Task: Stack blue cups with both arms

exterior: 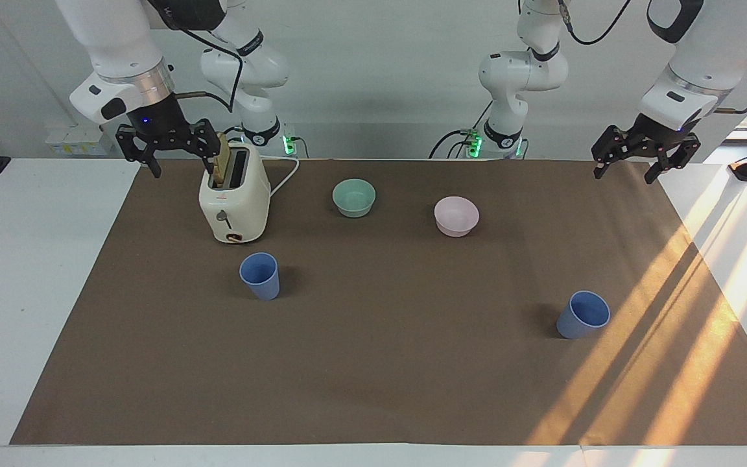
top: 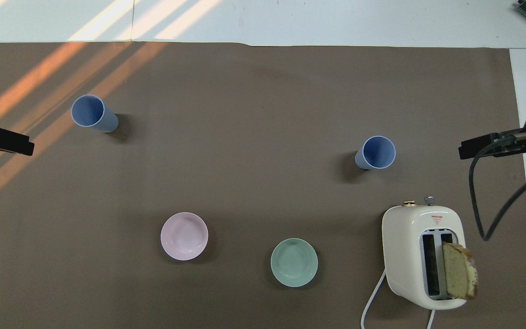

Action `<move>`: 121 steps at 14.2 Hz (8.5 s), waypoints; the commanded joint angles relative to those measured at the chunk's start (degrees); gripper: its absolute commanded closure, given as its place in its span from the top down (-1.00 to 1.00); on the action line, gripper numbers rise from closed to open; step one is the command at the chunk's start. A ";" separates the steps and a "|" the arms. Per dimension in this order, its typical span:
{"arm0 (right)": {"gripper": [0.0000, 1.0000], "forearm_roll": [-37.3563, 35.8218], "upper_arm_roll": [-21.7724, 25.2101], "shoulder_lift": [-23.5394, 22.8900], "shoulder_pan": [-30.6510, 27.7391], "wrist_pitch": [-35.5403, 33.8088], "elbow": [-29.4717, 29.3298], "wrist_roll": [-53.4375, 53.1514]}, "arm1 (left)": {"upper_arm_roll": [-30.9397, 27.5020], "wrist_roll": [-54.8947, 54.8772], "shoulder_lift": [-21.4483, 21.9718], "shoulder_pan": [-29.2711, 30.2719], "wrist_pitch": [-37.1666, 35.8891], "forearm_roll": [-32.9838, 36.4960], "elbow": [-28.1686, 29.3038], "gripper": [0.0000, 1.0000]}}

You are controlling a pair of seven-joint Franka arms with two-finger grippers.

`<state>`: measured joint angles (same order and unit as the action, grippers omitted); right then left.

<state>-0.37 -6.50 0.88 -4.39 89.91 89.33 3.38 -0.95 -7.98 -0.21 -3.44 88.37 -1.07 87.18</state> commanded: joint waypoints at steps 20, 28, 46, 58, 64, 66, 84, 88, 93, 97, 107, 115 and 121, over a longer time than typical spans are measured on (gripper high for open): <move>1.00 -0.42 -0.35 0.08 -1.24 -0.18 -0.04 -0.84 | 0.07 -0.28 1.35 0.27 0.14 -0.68 1.50 1.00; 1.00 -0.51 -0.35 0.08 -1.15 -0.18 0.05 -0.83 | 0.07 -0.46 1.53 0.19 0.31 -0.77 1.94 1.00; 1.00 -0.51 -0.62 -0.01 -1.33 0.00 -0.04 -0.57 | 0.07 -0.46 1.53 0.19 0.22 -0.77 1.94 1.00; 1.00 -0.42 -0.88 -0.01 -1.58 1.67 0.23 -0.31 | -0.02 -0.37 1.53 0.19 0.31 -0.77 1.85 1.00; 1.00 -0.42 -0.79 0.08 -1.68 1.67 0.40 -0.40 | 0.07 -0.37 1.62 0.19 -0.21 -0.86 1.94 1.00; 1.00 -0.42 -0.88 0.34 -1.68 1.41 0.84 -0.40 | -0.02 -0.19 1.62 0.10 0.40 -0.86 1.94 1.00; 1.00 -0.42 -0.62 0.96 -1.68 1.49 1.72 -0.31 | -0.02 -0.10 -1.97 0.27 10.23 -0.77 1.94 1.00; 1.00 -0.51 -0.62 1.14 -1.68 1.32 1.99 -0.31 | -0.02 -0.54 -8.73 0.36 18.83 -0.42 1.85 1.00; 1.00 -0.42 -0.62 1.23 -1.68 1.40 2.07 -0.39 | -0.02 -1.77 -17.88 1.86 28.25 -0.42 2.03 1.00; 1.00 -0.42 -0.62 1.23 -1.68 1.58 2.07 -0.48 | 0.07 -3.70 -21.49 3.79 36.07 -0.95 3.96 1.00; 1.00 -0.42 -0.62 1.31 -1.68 1.05 2.43 -0.40 | 0.07 -4.85 -24.48 3.70 41.61 -1.12 7.55 0.81; 1.00 -0.42 -0.62 1.40 -1.68 1.14 2.43 -0.40 | 0.07 -4.49 -24.49 3.00 43.65 -1.12 10.82 -1.00; 1.00 -0.51 -0.62 1.40 -1.68 1.05 2.43 -0.40 | -0.02 -3.10 -21.41 -1.38 40.92 -0.95 10.46 -1.00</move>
<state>-0.37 -6.90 1.01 -5.60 90.80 90.29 3.38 -0.14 -11.48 -22.99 -1.83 130.55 -1.47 96.91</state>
